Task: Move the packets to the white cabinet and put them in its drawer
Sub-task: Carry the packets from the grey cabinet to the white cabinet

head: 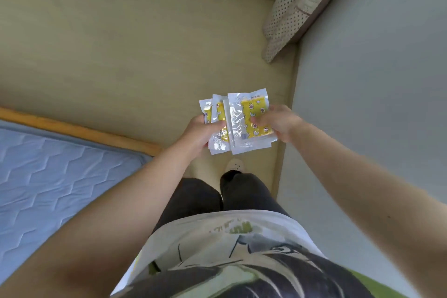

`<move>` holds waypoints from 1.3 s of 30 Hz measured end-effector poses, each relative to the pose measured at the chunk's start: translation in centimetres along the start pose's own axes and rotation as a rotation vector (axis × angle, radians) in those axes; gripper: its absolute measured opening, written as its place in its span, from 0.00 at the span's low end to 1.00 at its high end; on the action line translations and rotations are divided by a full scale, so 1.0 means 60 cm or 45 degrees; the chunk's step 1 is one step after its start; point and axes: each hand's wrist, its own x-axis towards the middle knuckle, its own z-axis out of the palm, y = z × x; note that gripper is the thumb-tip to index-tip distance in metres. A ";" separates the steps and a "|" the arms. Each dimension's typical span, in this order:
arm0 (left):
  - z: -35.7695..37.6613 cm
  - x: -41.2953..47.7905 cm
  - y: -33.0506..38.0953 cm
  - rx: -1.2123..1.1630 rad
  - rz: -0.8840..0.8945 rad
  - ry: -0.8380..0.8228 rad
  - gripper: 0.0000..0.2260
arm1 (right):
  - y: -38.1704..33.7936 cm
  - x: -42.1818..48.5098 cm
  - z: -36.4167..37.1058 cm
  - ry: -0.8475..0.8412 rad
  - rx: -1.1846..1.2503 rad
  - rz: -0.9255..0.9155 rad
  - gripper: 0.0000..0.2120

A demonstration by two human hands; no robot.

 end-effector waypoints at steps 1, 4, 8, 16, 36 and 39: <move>-0.005 0.011 0.021 -0.022 -0.002 0.021 0.14 | -0.029 0.020 -0.004 -0.030 -0.029 -0.003 0.10; -0.046 0.053 0.081 -0.136 -0.016 0.083 0.13 | -0.124 0.090 0.013 -0.117 -0.127 0.018 0.14; -0.142 0.127 0.164 -0.294 -0.053 0.262 0.08 | -0.257 0.207 0.084 -0.212 -0.247 0.042 0.28; -0.397 0.252 0.361 -0.510 -0.055 0.455 0.07 | -0.574 0.340 0.322 -0.291 -0.239 0.056 0.14; -0.961 0.451 0.752 -1.196 -0.039 1.048 0.15 | -1.194 0.630 0.951 -0.732 -0.898 -0.062 0.08; -1.032 0.469 0.781 -1.326 -0.044 1.125 0.12 | -1.255 0.653 1.037 -0.758 -1.037 -0.101 0.09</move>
